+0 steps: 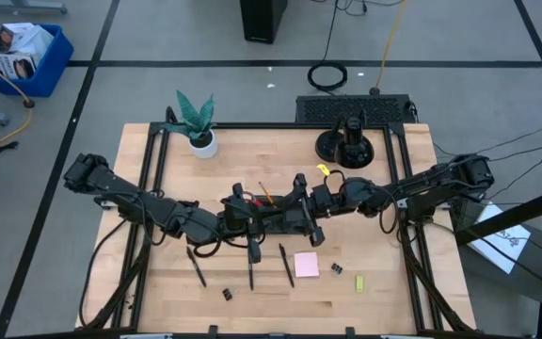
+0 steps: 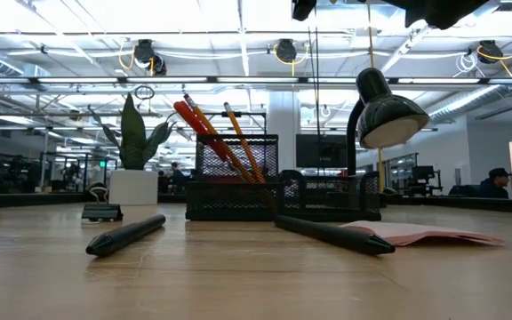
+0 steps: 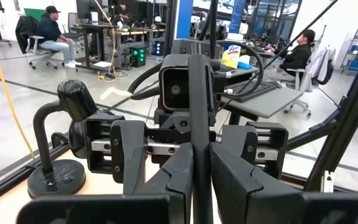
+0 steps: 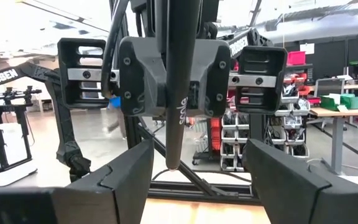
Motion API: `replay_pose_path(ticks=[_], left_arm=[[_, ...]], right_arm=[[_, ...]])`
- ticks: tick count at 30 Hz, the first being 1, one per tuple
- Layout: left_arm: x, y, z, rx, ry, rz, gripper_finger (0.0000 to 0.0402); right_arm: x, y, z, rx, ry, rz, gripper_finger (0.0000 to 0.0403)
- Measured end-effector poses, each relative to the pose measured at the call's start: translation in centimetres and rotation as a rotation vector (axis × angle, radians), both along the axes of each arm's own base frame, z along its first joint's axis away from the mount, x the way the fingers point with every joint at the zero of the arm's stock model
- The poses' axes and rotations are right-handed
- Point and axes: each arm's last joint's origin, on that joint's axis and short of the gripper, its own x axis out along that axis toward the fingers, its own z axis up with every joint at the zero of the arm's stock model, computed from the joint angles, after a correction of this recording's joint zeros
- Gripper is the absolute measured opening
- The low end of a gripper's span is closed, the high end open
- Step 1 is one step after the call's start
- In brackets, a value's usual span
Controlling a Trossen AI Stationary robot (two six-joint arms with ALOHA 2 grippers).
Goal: Pick and place office supplies into organizer
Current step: Put the top left black pen into the desk organizer
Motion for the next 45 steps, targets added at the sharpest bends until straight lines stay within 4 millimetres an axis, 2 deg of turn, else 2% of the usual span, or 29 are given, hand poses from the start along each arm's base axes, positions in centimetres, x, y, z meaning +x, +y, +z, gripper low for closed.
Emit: replay_pose_path(ticks=[17,28,45], left_arm=[[0.0,0.1,0.0,0.002,-0.001,0.003,0.0053],[0.0,0.1,0.0,-0.005,-0.005,0.004,0.0053],[0.2,0.4,0.1,-0.006,-0.008,0.013,0.0053]], right_arm=[[-0.2,1.3,0.0,0.007,0.003,0.045,0.0249],[-0.1,0.3,0.2,0.013,-0.018,0.01,0.0249],[0.0,0.3,0.7,0.016,-0.036,0.011,0.0249]])
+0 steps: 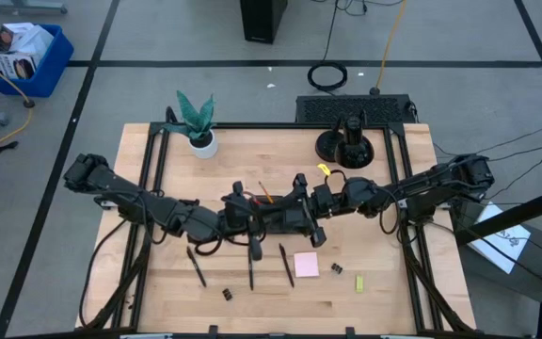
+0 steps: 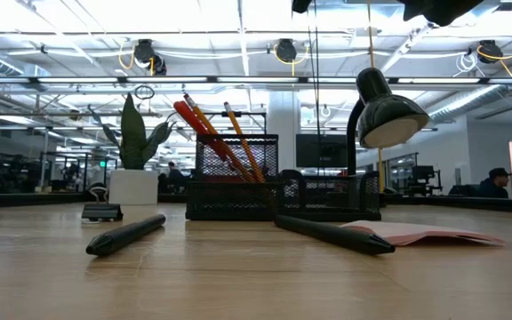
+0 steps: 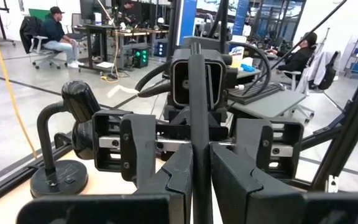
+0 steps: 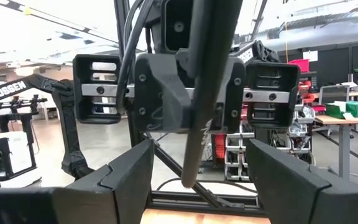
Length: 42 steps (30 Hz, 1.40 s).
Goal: Pick and place office supplies into organizer
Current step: Put the top left black pen into the desk organizer
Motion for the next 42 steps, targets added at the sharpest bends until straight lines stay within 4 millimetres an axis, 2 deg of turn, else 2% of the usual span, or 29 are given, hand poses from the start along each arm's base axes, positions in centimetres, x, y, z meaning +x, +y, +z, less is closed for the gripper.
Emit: replay_pose_path(ticks=[42], left_arm=[[0.2,0.47,0.01,-0.004,-0.003,0.014,0.0053]], right_arm=[[0.3,0.04,0.37,-0.019,0.008,-0.006,0.0249]])
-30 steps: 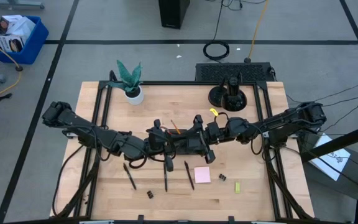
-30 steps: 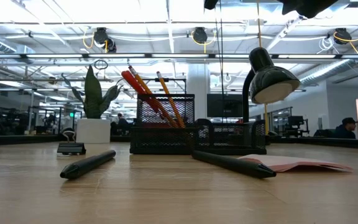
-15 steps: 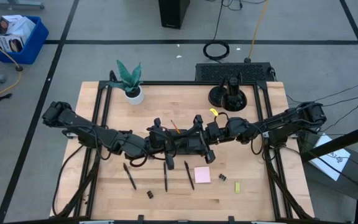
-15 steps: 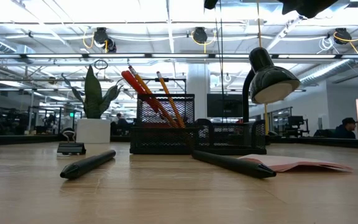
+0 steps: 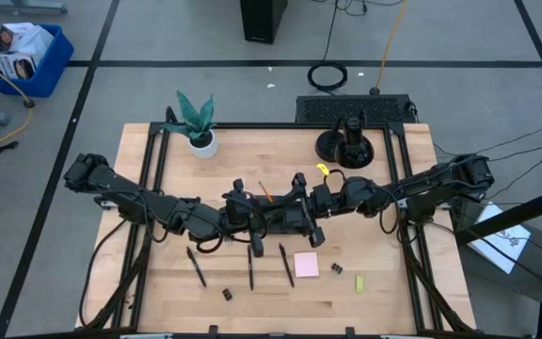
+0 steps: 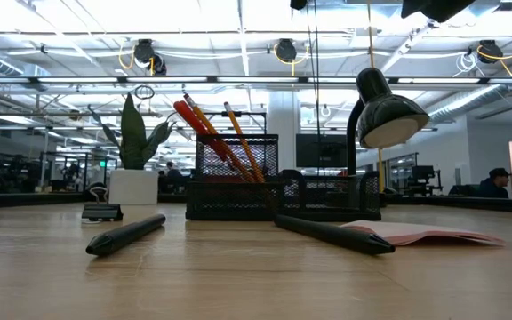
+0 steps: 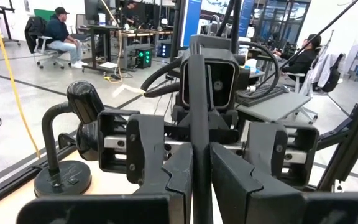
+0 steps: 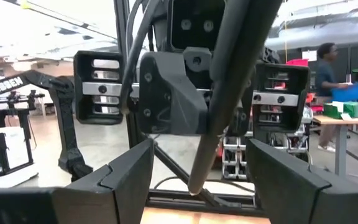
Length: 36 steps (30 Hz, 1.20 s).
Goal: Pick and place office supplies into organizer
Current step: Put the top left black pen into the desk organizer
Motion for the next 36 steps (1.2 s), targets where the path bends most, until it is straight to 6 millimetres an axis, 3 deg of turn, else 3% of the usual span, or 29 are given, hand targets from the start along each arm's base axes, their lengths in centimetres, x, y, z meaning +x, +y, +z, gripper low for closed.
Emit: replay_pose_path(ticks=[9,23,36], left_arm=[[0.0,0.0,0.0,0.001,0.002,0.0,0.0053],[0.0,0.0,0.0,0.002,0.003,-0.002,0.0053],[0.0,0.0,-0.1,0.002,0.004,-0.004,0.0053]], right_arm=[[0.9,0.1,-1.2,0.015,0.003,0.001,0.0249],[0.8,0.1,-0.9,0.014,-0.028,0.002,0.0247],[0.8,0.1,-0.9,0.004,-0.031,-0.002,0.0178]])
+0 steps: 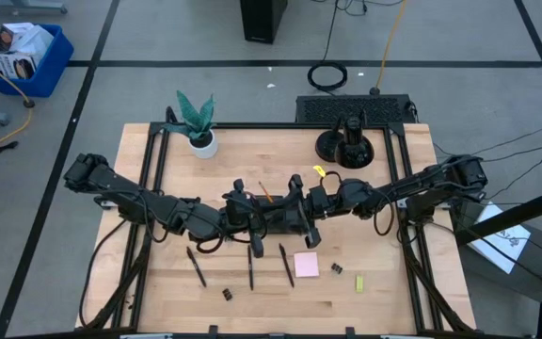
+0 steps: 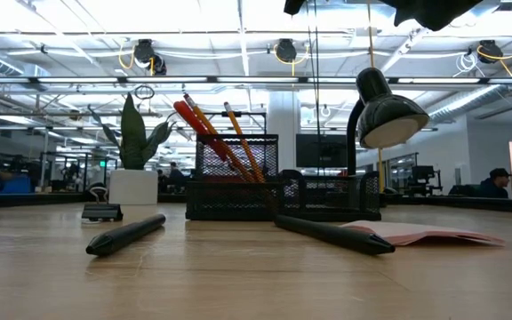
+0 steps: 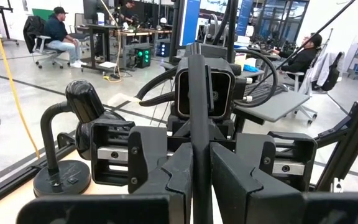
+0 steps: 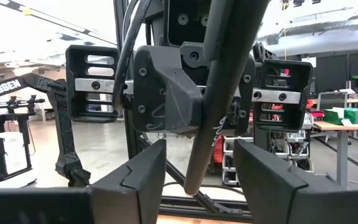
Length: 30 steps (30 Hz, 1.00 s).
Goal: Pick and place office supplies into organizer
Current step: Put the top left black pen into the desk organizer
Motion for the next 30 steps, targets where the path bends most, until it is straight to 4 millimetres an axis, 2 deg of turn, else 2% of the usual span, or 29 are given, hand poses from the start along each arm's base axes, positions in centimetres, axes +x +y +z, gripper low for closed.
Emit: replay_pose_path(ticks=[18,30], left_arm=[[-0.05,-0.18,-0.05,0.0,0.005,-0.014,0.0053],[-0.13,-0.38,-0.06,-0.001,0.005,-0.02,0.0053]], right_arm=[[0.0,-0.02,-0.01,-0.01,-0.002,-0.004,0.0027],[0.02,0.0,-0.09,-0.01,0.009,-0.002,0.0026]])
